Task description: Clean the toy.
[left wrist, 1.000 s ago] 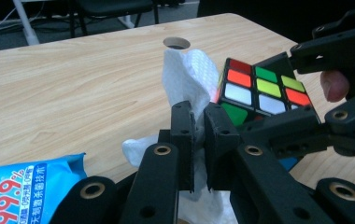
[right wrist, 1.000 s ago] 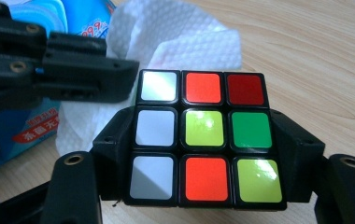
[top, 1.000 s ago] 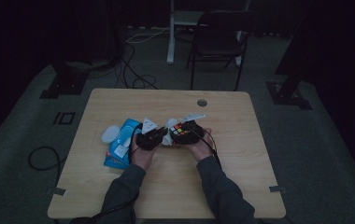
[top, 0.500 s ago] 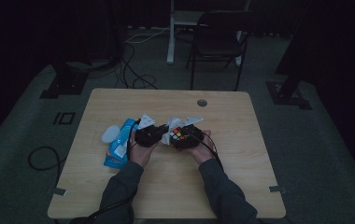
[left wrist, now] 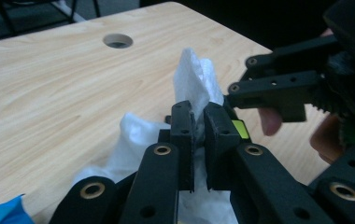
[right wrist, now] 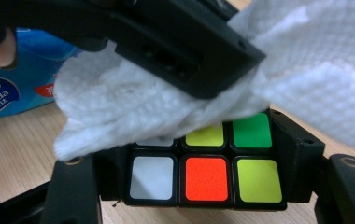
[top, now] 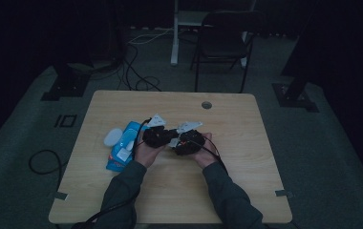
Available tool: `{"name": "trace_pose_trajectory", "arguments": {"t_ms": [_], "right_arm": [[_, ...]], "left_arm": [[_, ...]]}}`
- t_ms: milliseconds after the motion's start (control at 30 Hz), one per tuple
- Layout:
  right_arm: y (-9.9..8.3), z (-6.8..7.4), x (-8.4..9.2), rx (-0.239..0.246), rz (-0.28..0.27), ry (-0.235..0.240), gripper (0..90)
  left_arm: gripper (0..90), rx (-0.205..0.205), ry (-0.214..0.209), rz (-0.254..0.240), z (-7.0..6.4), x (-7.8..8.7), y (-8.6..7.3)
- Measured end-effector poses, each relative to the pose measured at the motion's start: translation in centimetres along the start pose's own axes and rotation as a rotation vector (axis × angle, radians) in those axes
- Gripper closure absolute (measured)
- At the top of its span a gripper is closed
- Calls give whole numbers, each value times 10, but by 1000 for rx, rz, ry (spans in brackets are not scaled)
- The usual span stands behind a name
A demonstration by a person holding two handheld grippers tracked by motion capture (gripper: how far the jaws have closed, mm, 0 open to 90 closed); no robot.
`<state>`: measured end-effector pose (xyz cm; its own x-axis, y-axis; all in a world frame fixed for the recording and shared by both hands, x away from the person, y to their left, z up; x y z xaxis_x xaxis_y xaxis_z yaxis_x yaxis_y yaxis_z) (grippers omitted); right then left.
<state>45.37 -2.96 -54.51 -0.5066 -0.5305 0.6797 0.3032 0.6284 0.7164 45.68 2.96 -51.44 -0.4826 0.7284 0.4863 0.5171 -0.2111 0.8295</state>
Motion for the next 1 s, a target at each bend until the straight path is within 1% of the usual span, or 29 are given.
{"name": "trace_pose_trajectory", "arguments": {"t_ms": [133,267,367,467,567,633,700,767,867,1000], "right_arm": [[1,0,0,5,-5,0,340],[2,2,1,14,-9,2,340],[2,2,1,19,-8,0,340],[1,1,0,23,-9,1,339],[1,1,1,18,-10,3,340],[1,1,1,19,-10,3,340],[0,1,1,21,-9,1,340],[1,1,2,24,-11,2,340],[1,2,2,31,-11,0,340],[2,4,1,34,-10,2,340]], "left_arm": [[847,-10,-40,10,-7,-1,-1],[847,-25,-67,22,-13,-3,-2],[847,-36,-96,31,-17,-4,-4],[847,-34,-117,37,-20,-4,-6],[847,-32,-152,43,-24,-5,-6],[847,-38,-164,49,-25,-5,-7],[846,-37,-175,50,-26,-5,-7],[847,-41,-171,49,-26,-5,-6],[847,-52,-140,45,-23,-5,-5],[848,-46,-96,31,-15,-3,-5]]}}
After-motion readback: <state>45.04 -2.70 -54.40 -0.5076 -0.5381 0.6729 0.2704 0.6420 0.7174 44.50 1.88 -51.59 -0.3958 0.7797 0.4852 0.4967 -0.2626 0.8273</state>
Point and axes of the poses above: each handheld gripper's, and its own axes: x roughly backward along the jaws, y roughly out of its top, z roughly to its left, the point moved 9 cm from there along -x, roughly forward along the jaws, and after that the axes turned 8 degrees about x, right-handed, at the moved point
